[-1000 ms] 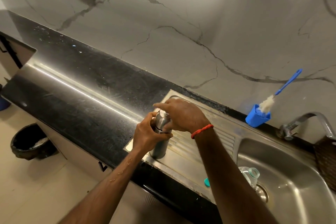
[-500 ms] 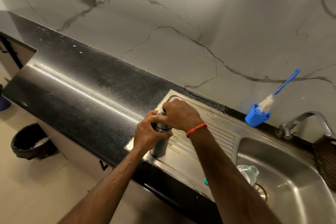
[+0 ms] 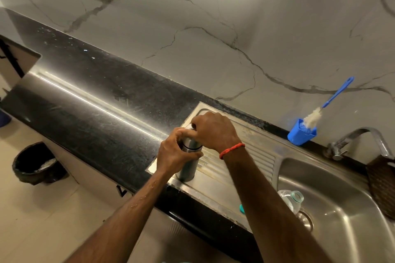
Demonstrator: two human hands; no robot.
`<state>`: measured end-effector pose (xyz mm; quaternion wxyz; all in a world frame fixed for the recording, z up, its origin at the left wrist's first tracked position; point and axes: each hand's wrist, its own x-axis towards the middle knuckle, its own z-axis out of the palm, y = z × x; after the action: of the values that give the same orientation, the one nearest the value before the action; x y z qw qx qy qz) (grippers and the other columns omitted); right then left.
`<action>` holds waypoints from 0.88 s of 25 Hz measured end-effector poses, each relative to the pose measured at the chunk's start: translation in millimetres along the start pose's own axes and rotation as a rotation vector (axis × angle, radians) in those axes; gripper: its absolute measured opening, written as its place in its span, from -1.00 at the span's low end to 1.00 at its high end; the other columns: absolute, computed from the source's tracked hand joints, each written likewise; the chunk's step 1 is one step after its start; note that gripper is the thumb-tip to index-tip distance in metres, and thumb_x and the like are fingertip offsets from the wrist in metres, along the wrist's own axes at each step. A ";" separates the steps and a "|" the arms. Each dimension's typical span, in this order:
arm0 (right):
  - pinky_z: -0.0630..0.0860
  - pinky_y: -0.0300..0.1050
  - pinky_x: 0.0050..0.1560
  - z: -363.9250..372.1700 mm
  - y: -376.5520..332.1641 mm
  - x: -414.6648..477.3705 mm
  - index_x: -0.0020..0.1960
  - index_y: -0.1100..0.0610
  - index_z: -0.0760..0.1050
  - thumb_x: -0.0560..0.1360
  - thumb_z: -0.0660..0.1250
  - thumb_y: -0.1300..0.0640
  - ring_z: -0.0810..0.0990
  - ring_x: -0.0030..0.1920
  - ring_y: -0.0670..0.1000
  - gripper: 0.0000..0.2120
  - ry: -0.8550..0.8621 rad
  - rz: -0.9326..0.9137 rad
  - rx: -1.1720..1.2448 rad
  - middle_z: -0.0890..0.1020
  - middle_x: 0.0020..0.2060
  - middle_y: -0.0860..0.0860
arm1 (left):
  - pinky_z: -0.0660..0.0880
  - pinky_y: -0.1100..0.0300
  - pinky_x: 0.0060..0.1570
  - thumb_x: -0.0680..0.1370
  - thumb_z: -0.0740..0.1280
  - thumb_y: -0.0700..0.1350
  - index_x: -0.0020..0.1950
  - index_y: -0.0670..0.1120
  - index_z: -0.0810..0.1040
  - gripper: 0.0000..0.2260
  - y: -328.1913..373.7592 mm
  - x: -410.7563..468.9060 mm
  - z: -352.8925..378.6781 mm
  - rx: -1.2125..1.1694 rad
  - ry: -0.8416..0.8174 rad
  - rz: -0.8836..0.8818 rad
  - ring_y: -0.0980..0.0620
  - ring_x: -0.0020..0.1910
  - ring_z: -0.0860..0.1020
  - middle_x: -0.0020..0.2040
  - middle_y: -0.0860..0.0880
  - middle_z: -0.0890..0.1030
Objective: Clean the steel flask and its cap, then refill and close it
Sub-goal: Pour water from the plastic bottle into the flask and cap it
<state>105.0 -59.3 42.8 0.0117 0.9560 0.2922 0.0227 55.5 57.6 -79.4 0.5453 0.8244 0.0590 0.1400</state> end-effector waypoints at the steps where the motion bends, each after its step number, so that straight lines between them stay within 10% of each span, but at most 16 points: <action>1: 0.49 -0.12 -0.07 -5.0 2.4 -0.7 0.27 -0.02 0.55 0.54 0.32 -0.24 0.61 0.03 0.03 -0.58 -0.051 -0.039 0.038 0.65 0.06 0.04 | 0.63 0.18 0.04 0.23 0.69 0.07 0.21 0.15 0.48 -0.37 0.4 0.3 0.1 0.006 -0.003 0.001 0.14 0.06 0.63 0.09 0.21 0.60; 5: 0.47 -0.14 0.08 -19.7 4.0 -2.1 0.37 -0.03 0.52 0.48 0.50 0.08 0.59 0.16 0.03 -0.52 -0.227 -0.219 0.163 0.64 0.17 0.01 | 0.62 0.13 0.09 0.23 0.69 0.07 0.38 0.07 0.42 -0.22 0.4 1.9 1.4 0.037 0.018 -0.008 0.06 0.07 0.64 0.16 0.03 0.65; 10: 0.42 -0.20 -0.12 -5.8 -1.4 -2.4 0.24 -0.02 0.60 0.52 0.32 -0.29 0.65 -0.03 0.00 -0.55 0.038 -0.115 0.005 0.70 0.00 0.00 | 0.65 0.15 0.00 0.22 0.68 0.11 0.25 0.10 0.44 -0.31 -1.0 1.7 1.2 0.050 0.005 -0.024 0.07 0.00 0.66 0.02 0.12 0.64; 15: 0.51 -0.09 0.12 -23.3 3.8 2.3 0.39 -0.04 0.50 0.44 0.53 0.10 0.56 0.21 0.03 -0.46 -0.284 -0.258 0.149 0.61 0.23 -0.01 | 0.60 0.24 0.03 0.23 0.68 0.09 0.34 0.04 0.45 -0.25 0.6 2.7 -0.5 0.048 0.003 -0.017 0.11 0.02 0.65 0.07 0.08 0.65; 22: 0.58 -0.07 0.15 -6.3 1.4 -5.8 0.32 -0.05 0.57 0.50 0.45 -0.07 0.66 0.03 -0.01 -0.60 -0.038 -0.194 0.177 0.71 0.06 -0.03 | 0.58 0.29 -0.08 0.23 0.69 0.07 0.33 0.00 0.47 -0.25 1.8 -1.8 7.3 0.080 0.102 -0.021 0.09 -0.04 0.64 0.03 0.10 0.66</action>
<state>100.7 -63.7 49.0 -0.0648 0.9208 0.3839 -0.0226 55.9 50.0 -80.7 0.5097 0.8366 0.1009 0.1737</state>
